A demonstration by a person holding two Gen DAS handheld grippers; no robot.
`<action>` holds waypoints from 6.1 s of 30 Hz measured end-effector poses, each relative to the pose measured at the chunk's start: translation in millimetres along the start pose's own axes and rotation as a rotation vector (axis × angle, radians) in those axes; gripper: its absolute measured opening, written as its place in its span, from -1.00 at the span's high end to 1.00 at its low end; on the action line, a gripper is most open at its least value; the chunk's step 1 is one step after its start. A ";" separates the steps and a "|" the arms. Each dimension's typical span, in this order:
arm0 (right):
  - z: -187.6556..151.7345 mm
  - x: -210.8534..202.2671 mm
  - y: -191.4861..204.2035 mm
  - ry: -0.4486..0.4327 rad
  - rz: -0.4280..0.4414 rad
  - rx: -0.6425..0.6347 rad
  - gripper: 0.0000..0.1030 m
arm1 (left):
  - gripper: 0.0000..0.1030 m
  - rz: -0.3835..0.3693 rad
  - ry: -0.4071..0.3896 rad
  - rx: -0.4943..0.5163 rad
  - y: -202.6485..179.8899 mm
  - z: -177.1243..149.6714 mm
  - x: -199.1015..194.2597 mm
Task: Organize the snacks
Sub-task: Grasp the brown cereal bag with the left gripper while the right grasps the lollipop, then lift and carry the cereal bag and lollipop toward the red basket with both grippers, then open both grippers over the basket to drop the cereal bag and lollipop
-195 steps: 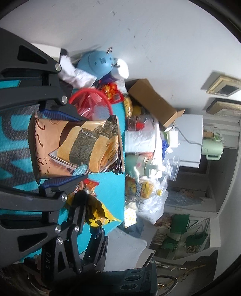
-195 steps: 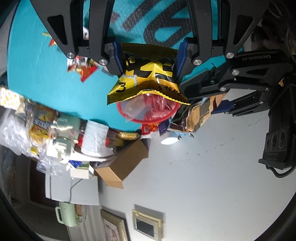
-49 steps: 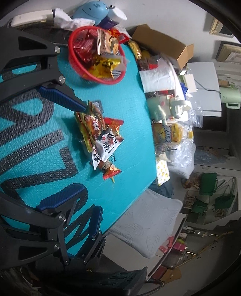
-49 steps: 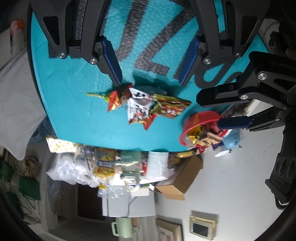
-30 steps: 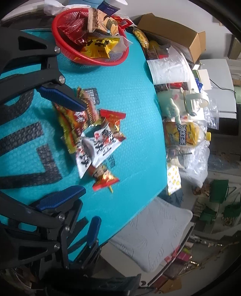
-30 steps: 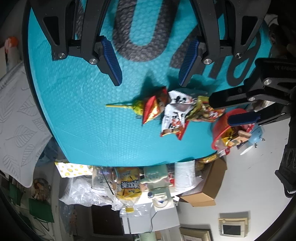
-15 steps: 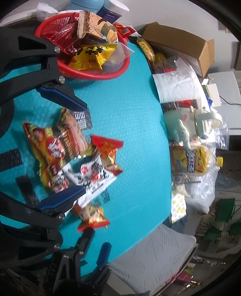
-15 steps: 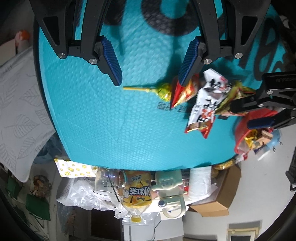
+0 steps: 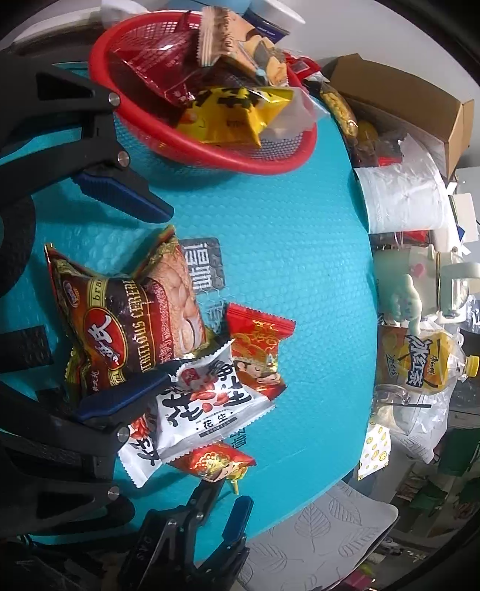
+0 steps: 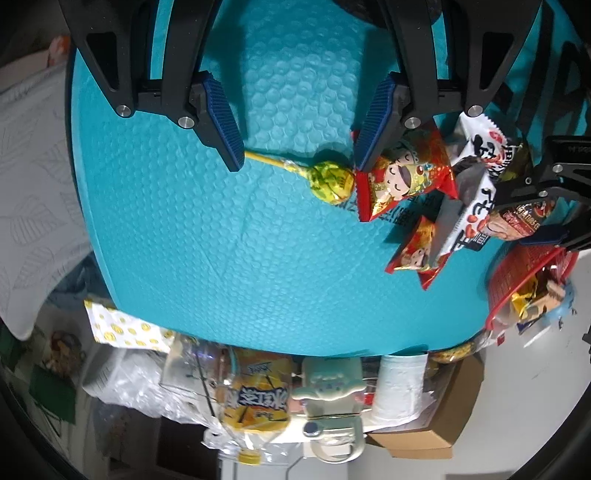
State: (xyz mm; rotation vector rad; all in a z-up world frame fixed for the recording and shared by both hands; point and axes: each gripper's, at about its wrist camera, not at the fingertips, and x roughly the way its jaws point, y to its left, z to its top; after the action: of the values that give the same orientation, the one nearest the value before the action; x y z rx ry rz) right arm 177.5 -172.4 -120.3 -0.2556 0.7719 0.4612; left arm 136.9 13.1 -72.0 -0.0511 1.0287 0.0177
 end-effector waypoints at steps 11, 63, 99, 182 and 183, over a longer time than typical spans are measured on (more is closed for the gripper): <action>9.5 14.3 7.1 0.002 0.054 -0.050 0.25 | -0.44 -0.076 -0.005 -0.032 6.5 -7.9 5.1; -97.9 -66.4 37.0 0.023 0.096 0.113 0.49 | -0.18 -0.079 -0.019 0.108 -33.4 -95.8 -34.1; -107.2 -100.1 73.6 -0.050 0.193 0.120 0.50 | 0.09 -0.163 -0.111 0.061 -14.2 -101.8 -91.3; 115.5 13.5 243.1 -0.016 0.420 -0.405 0.26 | 0.08 0.010 -0.280 -0.191 186.5 2.5 -89.9; 115.8 13.6 240.9 -0.018 0.413 -0.399 0.26 | 0.08 0.005 -0.278 -0.188 185.1 3.3 -88.4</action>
State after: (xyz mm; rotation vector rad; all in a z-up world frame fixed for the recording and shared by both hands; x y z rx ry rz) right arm 139.0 86.1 -63.0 -0.4653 0.7106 1.0107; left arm 86.9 198.9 -0.9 -0.2117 0.7465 0.1230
